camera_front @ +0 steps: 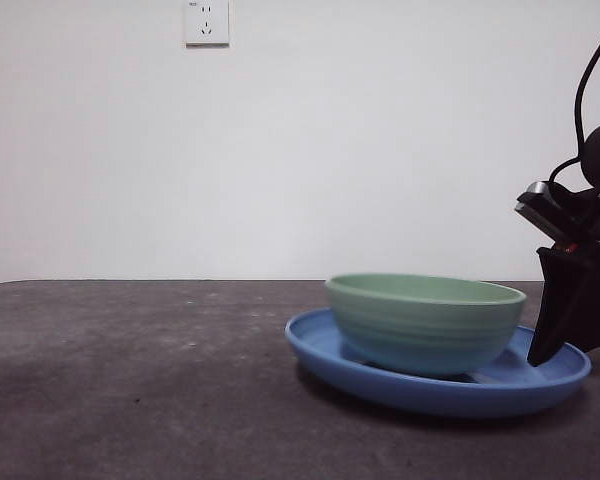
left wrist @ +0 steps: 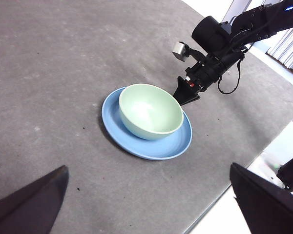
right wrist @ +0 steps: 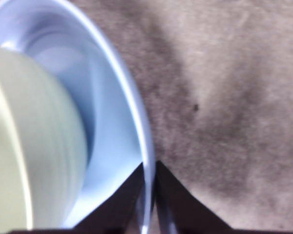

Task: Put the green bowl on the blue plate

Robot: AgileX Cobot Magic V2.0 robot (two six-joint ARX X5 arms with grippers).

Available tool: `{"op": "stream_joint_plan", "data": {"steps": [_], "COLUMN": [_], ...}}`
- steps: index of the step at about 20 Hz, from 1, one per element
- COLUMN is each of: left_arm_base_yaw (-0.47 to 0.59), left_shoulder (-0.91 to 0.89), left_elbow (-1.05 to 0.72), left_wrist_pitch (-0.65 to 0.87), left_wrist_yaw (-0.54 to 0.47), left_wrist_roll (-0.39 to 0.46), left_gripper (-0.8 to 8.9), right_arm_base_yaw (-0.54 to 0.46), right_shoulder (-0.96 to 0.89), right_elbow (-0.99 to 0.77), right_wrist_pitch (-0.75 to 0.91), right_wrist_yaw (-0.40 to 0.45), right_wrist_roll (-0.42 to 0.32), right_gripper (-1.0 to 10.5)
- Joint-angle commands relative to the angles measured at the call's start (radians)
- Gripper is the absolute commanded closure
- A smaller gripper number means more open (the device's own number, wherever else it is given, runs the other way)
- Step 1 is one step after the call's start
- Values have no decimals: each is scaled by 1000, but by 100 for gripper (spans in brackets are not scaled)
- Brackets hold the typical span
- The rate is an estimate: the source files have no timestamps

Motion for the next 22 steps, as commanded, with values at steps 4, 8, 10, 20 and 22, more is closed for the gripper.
{"op": "stream_joint_plan", "data": {"steps": [4, 8, 10, 20, 22], "left_arm_base_yaw": [-6, -6, -6, -6, -6], "left_shoulder": [2, 2, 2, 2, 2], "left_elbow": [9, 9, 9, 9, 9], "left_wrist_pitch": [11, 11, 11, 11, 11], "left_wrist_yaw": [-3, -3, -3, -3, -3], "left_wrist_roll": [-5, -5, -5, -5, -5], "left_gripper": [284, 284, 284, 284, 284], "right_arm_base_yaw": [7, 46, 84, 304, 320], "right_shoulder": [19, 19, 19, 51, 78], "right_elbow": [66, 170, 208, 235, 236], "right_wrist_pitch": [-53, -133, -134, 25, 45], "right_wrist_yaw": [13, 20, 21, 77, 81], "right_wrist_roll": [-2, 11, 46, 233, 252], "right_gripper": [937, 937, 937, 937, 937]}}
